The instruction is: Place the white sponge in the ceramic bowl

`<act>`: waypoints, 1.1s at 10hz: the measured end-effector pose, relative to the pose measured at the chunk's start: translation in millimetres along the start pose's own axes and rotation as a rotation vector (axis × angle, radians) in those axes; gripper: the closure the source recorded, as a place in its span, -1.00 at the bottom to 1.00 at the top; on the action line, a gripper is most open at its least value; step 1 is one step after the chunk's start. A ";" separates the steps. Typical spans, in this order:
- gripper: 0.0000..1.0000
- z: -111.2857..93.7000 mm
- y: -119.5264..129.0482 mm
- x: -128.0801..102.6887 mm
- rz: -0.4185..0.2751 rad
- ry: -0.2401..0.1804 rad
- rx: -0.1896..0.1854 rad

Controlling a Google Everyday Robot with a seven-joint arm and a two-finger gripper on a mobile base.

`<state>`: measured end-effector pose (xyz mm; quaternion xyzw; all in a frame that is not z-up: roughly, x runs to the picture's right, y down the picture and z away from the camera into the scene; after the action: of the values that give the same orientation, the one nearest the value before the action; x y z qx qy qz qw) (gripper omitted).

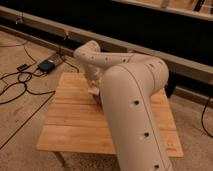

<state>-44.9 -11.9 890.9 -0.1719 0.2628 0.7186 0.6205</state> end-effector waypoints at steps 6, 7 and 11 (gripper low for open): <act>0.20 23.1 -42.6 -3.4 0.058 0.041 0.032; -0.08 28.7 -45.5 -0.4 0.061 0.052 0.032; -0.60 42.8 -46.3 7.8 0.063 0.074 0.022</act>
<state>2.6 24.0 913.2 -0.1832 0.2985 0.7280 0.5893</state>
